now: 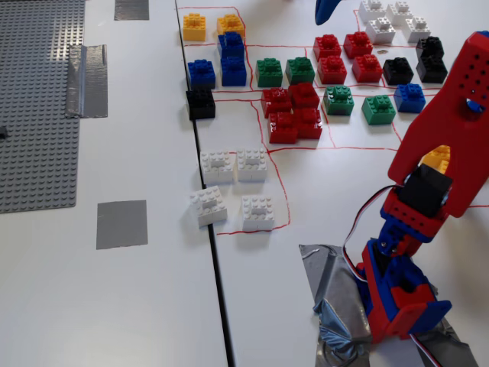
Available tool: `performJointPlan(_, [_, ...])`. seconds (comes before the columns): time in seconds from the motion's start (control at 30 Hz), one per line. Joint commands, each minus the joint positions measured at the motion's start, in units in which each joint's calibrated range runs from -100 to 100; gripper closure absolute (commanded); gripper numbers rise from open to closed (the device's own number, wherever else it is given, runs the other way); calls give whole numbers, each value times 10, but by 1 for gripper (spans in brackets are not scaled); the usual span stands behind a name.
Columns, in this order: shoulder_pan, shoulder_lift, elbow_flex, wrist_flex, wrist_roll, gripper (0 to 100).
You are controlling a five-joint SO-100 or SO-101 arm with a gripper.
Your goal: Grab the block and put it in the grey marker
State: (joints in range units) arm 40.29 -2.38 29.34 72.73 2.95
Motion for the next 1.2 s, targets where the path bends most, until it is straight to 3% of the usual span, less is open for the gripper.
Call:
performJointPlan(0.0, [7, -3, -17, -9, 1, 76])
performJointPlan(0.3, [3, 5, -29, -8, 0, 86])
performJointPlan(0.47, [1, -7, -30, -6, 0, 100])
performJointPlan(0.87, [-26, -135, -15, 79, 1, 100])
performJointPlan(1.17, [-184, -206, -99, 217, 2, 100])
